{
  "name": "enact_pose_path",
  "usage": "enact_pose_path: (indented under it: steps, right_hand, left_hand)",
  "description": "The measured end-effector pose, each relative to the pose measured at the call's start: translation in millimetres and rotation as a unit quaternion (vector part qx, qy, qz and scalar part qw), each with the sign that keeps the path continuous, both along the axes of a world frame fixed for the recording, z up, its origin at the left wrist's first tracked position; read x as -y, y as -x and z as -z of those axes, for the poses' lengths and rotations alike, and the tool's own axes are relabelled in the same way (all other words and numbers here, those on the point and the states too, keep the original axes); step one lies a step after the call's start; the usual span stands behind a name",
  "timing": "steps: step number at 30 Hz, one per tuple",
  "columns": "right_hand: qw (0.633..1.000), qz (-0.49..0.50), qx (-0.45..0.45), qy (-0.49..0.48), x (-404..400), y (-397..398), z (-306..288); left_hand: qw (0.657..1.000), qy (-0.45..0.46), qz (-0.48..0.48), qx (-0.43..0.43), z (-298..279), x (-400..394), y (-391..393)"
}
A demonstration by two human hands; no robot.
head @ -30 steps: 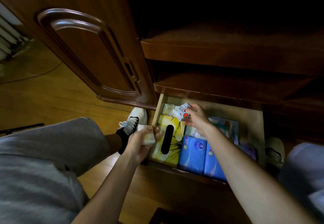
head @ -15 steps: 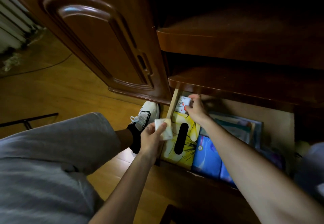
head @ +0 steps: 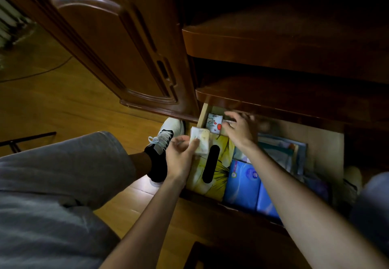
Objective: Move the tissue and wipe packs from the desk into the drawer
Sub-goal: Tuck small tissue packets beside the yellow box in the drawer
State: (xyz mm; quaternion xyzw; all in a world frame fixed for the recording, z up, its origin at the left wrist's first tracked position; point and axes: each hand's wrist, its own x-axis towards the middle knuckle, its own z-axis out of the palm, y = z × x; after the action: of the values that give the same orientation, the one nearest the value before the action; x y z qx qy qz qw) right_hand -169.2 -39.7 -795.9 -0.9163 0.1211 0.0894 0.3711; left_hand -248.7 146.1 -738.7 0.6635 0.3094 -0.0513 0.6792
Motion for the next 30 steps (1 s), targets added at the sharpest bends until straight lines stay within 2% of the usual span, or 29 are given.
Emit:
enact_pose_path:
  steps: [1,3,4,6,9,12,16,18,21,23,27,30]
  right_hand:
    - [0.995,0.002,-0.017,-0.099,2.3,5.6,-8.0]
    - [0.958,-0.056,-0.09,-0.267,6.2,17.0,-22.7]
    - [0.942,-0.105,-0.116,-0.296,8.3,22.0,-28.6]
    - [0.929,-0.137,-0.143,-0.314,12.1,27.9,-30.1]
    - [0.948,-0.032,-0.108,-0.298,18.2,24.7,-18.4]
    - [0.972,0.098,-0.067,-0.201,27.7,13.1,-5.6]
    - [0.987,0.102,-0.08,-0.093,23.5,2.0,11.4]
    - [0.992,0.067,-0.096,-0.044,15.0,-3.2,18.5]
    - [0.993,0.016,-0.086,0.079,8.0,-12.0,16.9]
    - [0.993,0.009,-0.09,0.081,7.5,-20.3,14.2]
    - [0.991,-0.04,-0.127,-0.021,2.4,-24.0,26.0]
    - [0.988,-0.067,-0.133,-0.044,6.1,-22.7,30.5]
  left_hand:
    - [1.0,-0.01,0.004,0.012,0.4,3.1,-0.6]
    - [0.999,-0.025,0.009,0.032,2.4,9.3,-3.7]
    - [0.999,-0.027,0.013,0.041,3.0,12.6,-5.3]
    - [0.998,-0.016,0.031,0.052,3.0,20.1,-7.6]
    - [0.992,-0.064,0.091,0.064,2.0,28.7,-4.6]
    - [0.972,-0.176,0.14,0.075,-0.7,23.2,2.1]
    - [0.931,-0.308,0.191,0.05,2.7,4.9,9.4]
    - [0.929,-0.318,0.188,0.028,3.9,0.0,12.3]
    - [0.93,-0.311,0.192,0.02,6.7,-3.3,13.4]
    - [0.932,-0.303,0.2,0.021,9.0,-3.6,11.2]
    - [0.935,-0.284,0.212,0.021,15.1,-3.4,8.3]
    - [0.939,-0.27,0.212,0.018,18.6,-2.9,8.1]
